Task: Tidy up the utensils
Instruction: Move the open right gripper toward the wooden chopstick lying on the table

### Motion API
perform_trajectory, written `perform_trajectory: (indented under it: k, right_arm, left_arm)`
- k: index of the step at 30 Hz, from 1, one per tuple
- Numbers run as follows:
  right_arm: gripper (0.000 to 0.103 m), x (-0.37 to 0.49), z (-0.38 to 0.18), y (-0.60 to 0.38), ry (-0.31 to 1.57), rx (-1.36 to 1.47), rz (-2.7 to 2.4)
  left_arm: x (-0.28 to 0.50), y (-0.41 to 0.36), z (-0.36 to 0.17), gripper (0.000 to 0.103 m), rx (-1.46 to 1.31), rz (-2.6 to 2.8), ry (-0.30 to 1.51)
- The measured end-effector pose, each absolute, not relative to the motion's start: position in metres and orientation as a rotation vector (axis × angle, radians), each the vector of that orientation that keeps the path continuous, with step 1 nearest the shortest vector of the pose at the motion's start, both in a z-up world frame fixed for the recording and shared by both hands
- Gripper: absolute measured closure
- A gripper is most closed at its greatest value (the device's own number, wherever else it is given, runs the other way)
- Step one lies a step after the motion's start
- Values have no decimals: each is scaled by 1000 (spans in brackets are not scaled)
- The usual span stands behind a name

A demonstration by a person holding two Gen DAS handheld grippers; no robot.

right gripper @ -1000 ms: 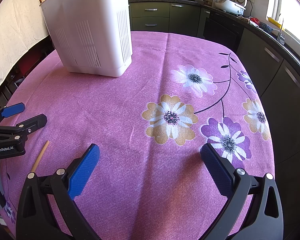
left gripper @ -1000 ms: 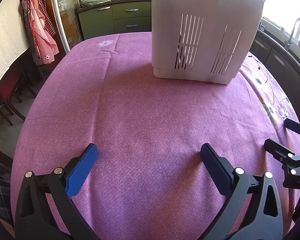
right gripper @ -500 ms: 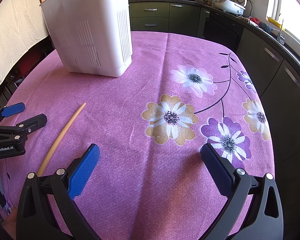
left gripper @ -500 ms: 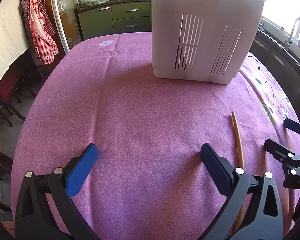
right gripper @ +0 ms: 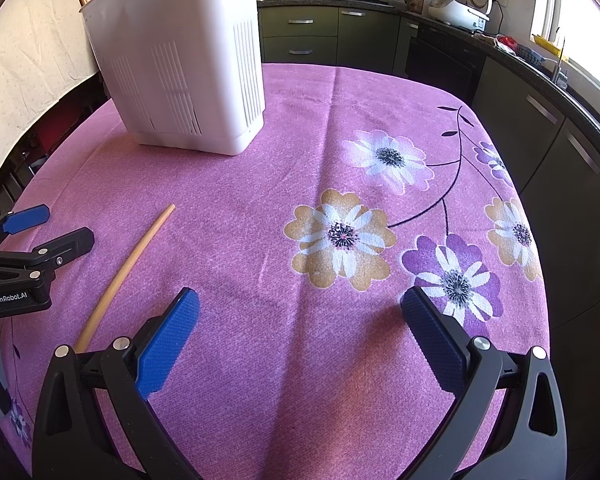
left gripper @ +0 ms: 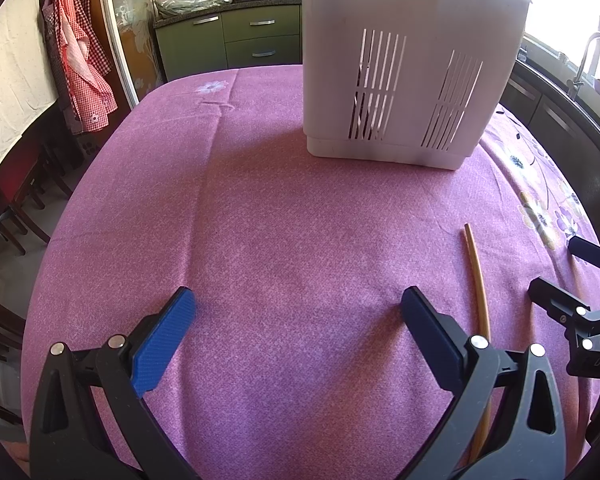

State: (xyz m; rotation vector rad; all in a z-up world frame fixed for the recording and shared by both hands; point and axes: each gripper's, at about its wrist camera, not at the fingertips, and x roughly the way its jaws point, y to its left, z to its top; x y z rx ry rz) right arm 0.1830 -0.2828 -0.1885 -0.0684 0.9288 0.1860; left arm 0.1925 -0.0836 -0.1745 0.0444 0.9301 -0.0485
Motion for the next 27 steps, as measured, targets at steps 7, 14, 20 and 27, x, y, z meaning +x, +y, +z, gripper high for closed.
perform_trajectory:
  k: [7, 14, 20, 27]
  right_arm:
    - [3, 181, -190, -279, 923, -68, 182]
    - [3, 184, -189, -279, 934, -65, 182]
    - [3, 184, -188, -279, 936, -65, 183]
    - [3, 183, -189, -279, 935, -67, 182]
  left_arm:
    - [194, -81, -175, 5, 48, -51, 927]
    - [201, -82, -174, 5, 15, 6, 940]
    - [203, -80, -172, 5, -3, 31, 941]
    - [205, -80, -173, 5, -4, 27, 939]
